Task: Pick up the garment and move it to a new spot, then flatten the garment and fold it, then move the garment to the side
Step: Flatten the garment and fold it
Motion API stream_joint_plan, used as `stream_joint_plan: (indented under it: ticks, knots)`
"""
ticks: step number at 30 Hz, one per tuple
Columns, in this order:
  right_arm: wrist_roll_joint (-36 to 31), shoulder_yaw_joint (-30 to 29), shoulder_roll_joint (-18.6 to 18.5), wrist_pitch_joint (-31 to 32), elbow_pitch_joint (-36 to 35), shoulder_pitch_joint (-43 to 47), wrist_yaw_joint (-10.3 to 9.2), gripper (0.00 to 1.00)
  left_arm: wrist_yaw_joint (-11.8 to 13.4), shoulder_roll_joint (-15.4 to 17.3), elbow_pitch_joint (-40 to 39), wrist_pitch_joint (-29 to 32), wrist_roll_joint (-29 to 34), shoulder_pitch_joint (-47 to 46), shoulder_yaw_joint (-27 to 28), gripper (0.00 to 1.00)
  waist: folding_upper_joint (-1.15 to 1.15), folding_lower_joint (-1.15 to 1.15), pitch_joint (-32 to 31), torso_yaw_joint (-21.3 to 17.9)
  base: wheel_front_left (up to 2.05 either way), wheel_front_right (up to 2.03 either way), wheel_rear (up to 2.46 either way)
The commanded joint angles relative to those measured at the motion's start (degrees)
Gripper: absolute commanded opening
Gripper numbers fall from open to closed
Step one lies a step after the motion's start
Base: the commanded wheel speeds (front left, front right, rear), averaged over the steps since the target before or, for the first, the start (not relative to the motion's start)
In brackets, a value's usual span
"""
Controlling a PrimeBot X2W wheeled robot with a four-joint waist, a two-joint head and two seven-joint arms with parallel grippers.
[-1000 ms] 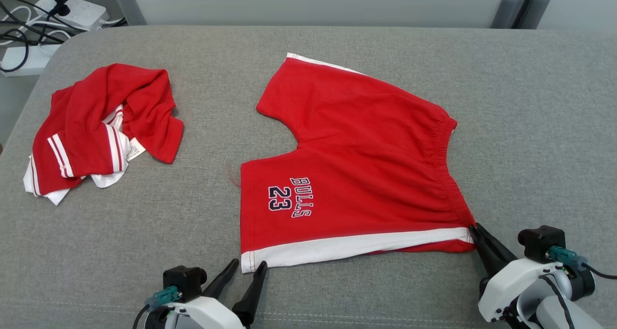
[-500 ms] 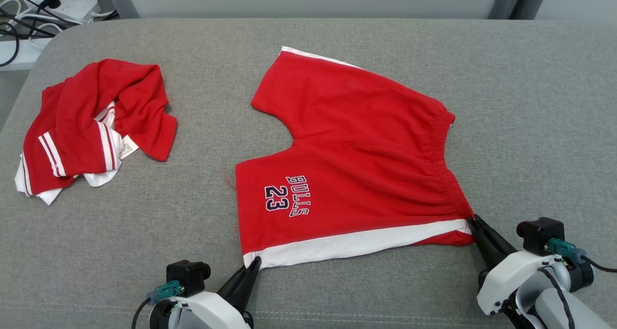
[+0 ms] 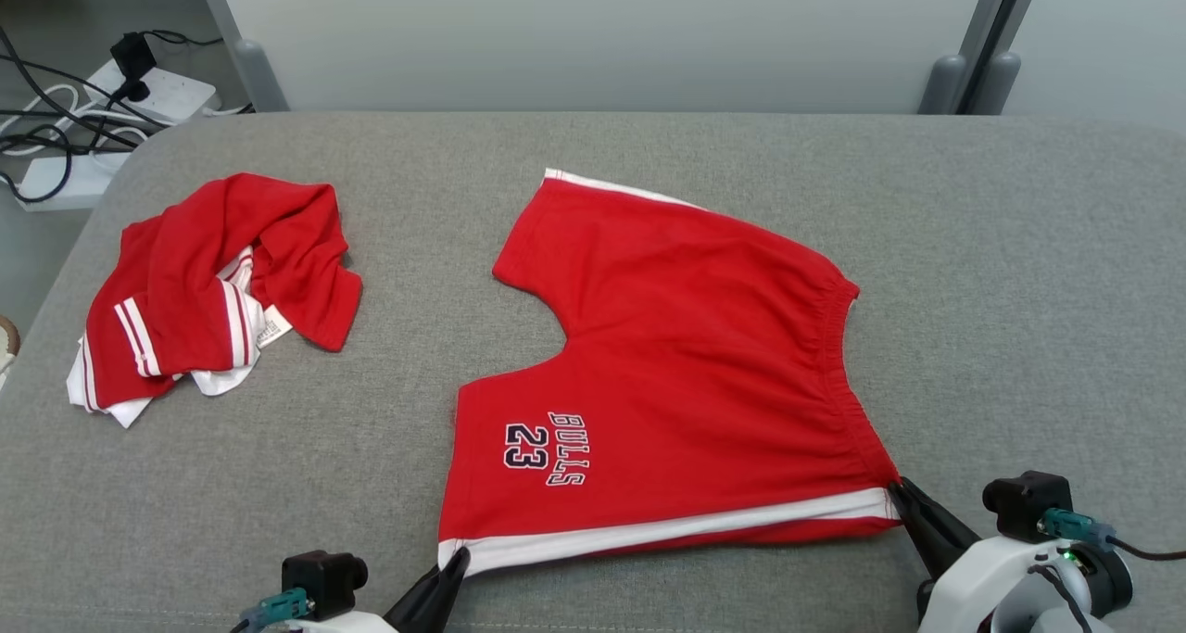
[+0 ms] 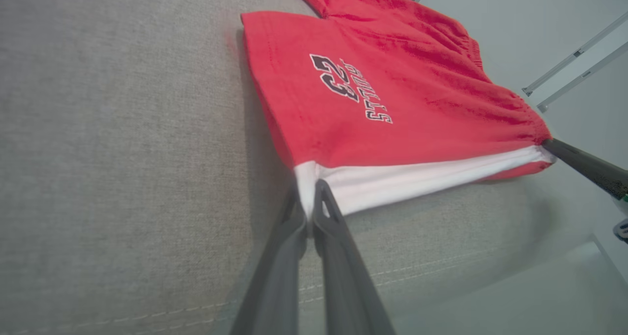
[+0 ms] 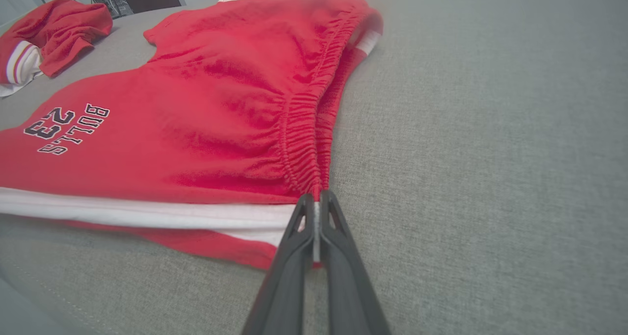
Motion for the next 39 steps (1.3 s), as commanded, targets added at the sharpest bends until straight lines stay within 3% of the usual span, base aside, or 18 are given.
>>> stream_joint_plan:
  ticks: [1,14,25,30,39]
  knots:
    - [1.3,1.5,-2.0,-0.8,-0.4,0.5,0.08,0.00,0.0,1.8,-1.0,-0.5,-0.6,-0.6,1.4,0.00,0.00,0.00,-1.5,-0.1,0.00,0.00,0.00]
    - [4.0,5.1,-4.1,-0.8,-3.3,3.8,0.08,0.00,0.0,3.5,-2.4,-0.5,0.3,2.6,1.5,0.00,0.00,0.00,-5.3,-0.6,0.00,0.00,0.00]
    - [3.9,3.0,-4.6,-0.8,-6.0,6.3,0.08,0.00,0.0,4.1,-7.3,-0.5,4.2,4.7,6.6,0.00,0.00,0.00,-4.3,-1.0,0.00,0.00,0.00]
    - [0.8,-3.1,-3.8,-0.8,-8.4,3.7,0.08,0.00,0.0,5.8,-14.1,-0.5,8.8,-0.3,11.1,0.00,0.00,0.00,-2.1,-0.9,0.00,0.00,0.00]
    - [-5.2,-9.4,0.5,-0.8,-9.6,-6.5,0.08,0.00,0.0,13.7,-14.4,4.0,6.0,-21.2,4.7,0.00,0.00,0.00,6.5,-2.7,0.00,0.00,0.00]
